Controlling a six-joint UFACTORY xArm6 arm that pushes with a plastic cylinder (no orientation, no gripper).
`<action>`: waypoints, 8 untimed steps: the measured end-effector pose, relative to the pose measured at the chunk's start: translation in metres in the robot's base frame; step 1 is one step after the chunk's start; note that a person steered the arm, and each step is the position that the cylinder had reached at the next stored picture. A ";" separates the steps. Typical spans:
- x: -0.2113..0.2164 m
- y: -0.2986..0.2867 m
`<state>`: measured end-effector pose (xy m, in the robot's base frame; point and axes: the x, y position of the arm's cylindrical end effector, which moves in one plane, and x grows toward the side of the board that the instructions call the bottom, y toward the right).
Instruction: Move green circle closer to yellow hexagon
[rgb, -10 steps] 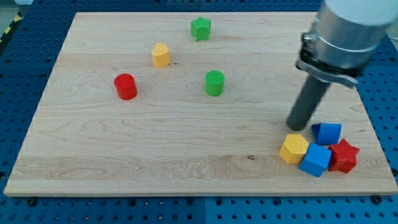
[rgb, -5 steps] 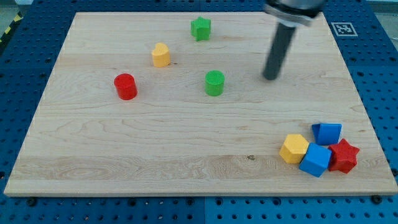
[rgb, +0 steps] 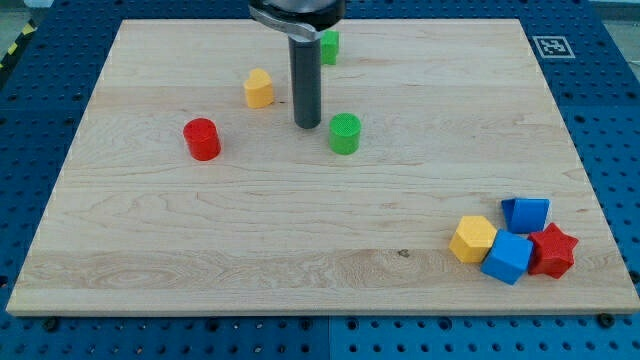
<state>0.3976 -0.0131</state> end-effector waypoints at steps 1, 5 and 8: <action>0.002 0.032; 0.047 0.089; 0.079 0.089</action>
<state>0.4766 0.0763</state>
